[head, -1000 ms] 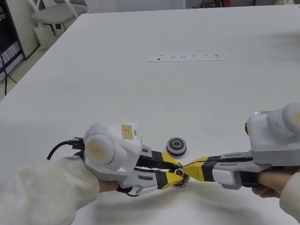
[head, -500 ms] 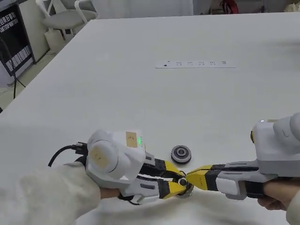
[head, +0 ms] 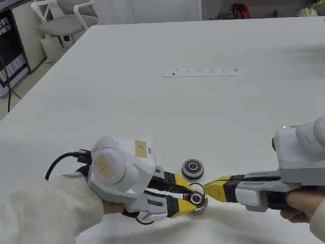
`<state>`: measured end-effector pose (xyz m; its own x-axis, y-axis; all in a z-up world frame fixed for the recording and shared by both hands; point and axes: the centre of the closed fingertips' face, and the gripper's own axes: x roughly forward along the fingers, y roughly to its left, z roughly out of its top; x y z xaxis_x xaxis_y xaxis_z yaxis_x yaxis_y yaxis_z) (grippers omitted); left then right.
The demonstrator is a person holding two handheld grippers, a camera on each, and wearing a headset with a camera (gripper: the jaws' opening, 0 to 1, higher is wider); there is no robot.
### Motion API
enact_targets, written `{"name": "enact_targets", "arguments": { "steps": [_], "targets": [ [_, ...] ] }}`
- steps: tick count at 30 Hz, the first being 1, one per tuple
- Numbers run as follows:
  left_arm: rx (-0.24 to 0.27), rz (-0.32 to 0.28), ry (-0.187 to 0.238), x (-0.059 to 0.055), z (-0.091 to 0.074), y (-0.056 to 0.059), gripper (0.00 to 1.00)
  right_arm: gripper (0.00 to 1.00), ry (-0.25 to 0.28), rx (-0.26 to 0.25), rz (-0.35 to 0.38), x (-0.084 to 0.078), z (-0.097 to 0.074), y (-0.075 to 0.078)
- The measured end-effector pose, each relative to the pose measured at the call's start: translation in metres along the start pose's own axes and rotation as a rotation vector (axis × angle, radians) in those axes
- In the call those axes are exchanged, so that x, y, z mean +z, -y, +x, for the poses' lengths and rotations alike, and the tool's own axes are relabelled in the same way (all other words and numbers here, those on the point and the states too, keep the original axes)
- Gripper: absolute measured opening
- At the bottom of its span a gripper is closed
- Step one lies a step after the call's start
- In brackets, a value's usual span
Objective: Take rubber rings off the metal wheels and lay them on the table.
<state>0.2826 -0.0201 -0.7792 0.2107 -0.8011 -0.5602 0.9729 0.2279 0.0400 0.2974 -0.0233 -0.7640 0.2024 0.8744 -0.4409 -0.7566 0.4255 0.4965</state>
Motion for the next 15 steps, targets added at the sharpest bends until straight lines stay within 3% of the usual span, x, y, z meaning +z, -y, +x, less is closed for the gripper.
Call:
{"name": "enact_targets", "arguments": {
  "steps": [10, 15],
  "targets": [
    [0.03, -0.013, -0.001, 0.003, -0.015, -0.008, 0.41, 0.0, 0.04, -0.038, -0.013, 0.015, -0.012, 0.004],
    [0.04, -0.011, 0.004, 0.004, -0.026, -0.008, 0.44, 0.0, 0.05, -0.039, -0.032, 0.021, -0.014, 0.0]
  ]
}}
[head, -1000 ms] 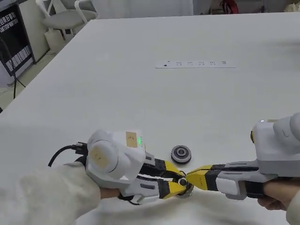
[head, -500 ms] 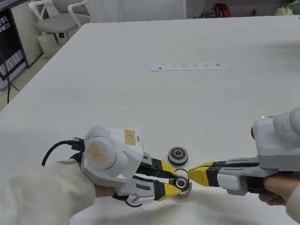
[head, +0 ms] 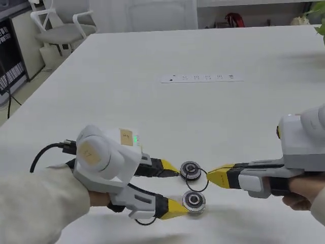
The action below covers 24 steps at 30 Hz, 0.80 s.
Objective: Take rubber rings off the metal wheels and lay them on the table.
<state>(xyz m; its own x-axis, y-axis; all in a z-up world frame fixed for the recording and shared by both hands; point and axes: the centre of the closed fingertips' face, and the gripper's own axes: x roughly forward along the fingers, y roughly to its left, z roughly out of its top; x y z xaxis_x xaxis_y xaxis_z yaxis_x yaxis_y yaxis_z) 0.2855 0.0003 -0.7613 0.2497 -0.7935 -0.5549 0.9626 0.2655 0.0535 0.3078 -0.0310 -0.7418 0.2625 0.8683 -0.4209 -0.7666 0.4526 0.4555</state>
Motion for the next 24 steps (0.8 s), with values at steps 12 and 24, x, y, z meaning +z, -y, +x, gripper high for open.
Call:
{"name": "enact_targets", "arguments": {
  "steps": [12, 24],
  "targets": [
    [0.079, -0.009, 0.022, 0.004, -0.03, -0.011, 0.58, 0.0, 0.039, 0.029, 0.004, 0.024, -0.004, -0.013],
    [0.149, -0.043, 0.032, -0.002, -0.059, -0.01, 0.68, 0.0, 0.076, 0.084, 0.049, 0.047, 0.0, -0.032]
  ]
}}
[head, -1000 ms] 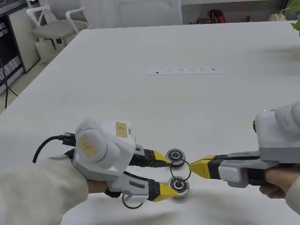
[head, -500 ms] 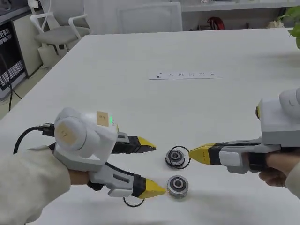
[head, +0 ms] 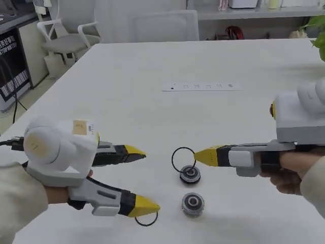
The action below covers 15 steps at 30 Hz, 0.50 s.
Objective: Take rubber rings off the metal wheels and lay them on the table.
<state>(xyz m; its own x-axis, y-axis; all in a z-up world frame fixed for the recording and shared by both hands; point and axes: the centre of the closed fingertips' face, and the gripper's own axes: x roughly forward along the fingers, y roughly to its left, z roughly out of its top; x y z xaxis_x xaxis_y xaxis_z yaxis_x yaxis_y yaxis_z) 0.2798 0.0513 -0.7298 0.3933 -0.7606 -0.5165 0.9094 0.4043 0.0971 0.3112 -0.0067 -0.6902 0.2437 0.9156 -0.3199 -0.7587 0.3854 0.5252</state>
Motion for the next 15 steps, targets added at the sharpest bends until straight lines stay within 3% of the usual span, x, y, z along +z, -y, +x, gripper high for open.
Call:
{"name": "enact_targets", "arguments": {
  "steps": [12, 15],
  "targets": [
    [0.027, -0.018, -0.022, -0.01, -0.011, 0.002, 0.73, 0.0, -0.03, 0.066, -0.014, 0.007, 0.018, -0.024],
    [0.033, -0.022, -0.03, -0.012, -0.012, 0.001, 0.73, 0.0, -0.051, 0.051, -0.023, 0.01, 0.026, -0.026]
  ]
}}
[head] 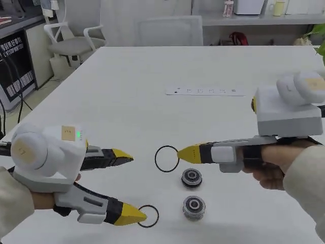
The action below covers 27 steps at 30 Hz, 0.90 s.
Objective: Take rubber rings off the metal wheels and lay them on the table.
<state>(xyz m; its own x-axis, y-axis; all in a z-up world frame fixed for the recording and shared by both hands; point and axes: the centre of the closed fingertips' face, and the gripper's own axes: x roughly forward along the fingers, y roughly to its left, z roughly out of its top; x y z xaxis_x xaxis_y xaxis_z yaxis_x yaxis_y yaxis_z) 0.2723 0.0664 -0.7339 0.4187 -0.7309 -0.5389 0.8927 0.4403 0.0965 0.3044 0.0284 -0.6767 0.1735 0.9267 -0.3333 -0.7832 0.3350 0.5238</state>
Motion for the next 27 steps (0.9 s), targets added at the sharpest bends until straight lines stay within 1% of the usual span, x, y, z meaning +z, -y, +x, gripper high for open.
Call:
{"name": "enact_targets", "arguments": {
  "steps": [1, 4, 6, 9, 11, 14, 16, 19, 23, 27],
  "targets": [
    [0.001, -0.001, -0.001, -0.001, 0.0, 0.0, 0.73, 0.0, -0.002, -0.009, -0.003, 0.003, 0.003, 0.0],
    [0.006, -0.003, -0.007, -0.002, -0.001, 0.0, 0.73, 0.0, -0.014, -0.01, -0.004, 0.005, 0.011, 0.0],
    [0.011, -0.007, -0.01, -0.004, -0.002, -0.001, 0.73, 0.0, -0.026, -0.016, 0.001, 0.005, 0.016, 0.001],
    [0.013, -0.022, -0.006, -0.006, -0.003, -0.002, 0.74, 0.0, -0.039, -0.014, -0.01, 0.001, 0.022, -0.001],
    [0.012, -0.026, -0.01, -0.007, -0.002, -0.002, 0.74, 0.0, -0.052, -0.029, -0.039, -0.004, 0.025, 0.003],
    [0.006, -0.028, -0.019, -0.011, -0.001, -0.001, 0.73, 0.0, -0.076, -0.047, -0.088, -0.019, 0.029, 0.011],
    [0.001, -0.031, -0.022, -0.013, 0.0, -0.001, 0.73, 0.0, -0.094, -0.057, -0.084, -0.028, 0.03, 0.016],
    [-0.012, -0.03, -0.038, -0.018, 0.003, 0.0, 0.73, 0.0, -0.119, -0.06, -0.069, -0.042, 0.03, 0.022],
    [-0.021, -0.033, -0.042, -0.02, 0.004, 0.001, 0.73, 0.0, -0.131, -0.058, -0.065, -0.048, 0.032, 0.026],
    [-0.022, -0.034, -0.047, -0.022, 0.005, 0.0, 0.73, 0.0, -0.15, -0.064, -0.042, -0.057, 0.034, 0.032]
  ]
}}
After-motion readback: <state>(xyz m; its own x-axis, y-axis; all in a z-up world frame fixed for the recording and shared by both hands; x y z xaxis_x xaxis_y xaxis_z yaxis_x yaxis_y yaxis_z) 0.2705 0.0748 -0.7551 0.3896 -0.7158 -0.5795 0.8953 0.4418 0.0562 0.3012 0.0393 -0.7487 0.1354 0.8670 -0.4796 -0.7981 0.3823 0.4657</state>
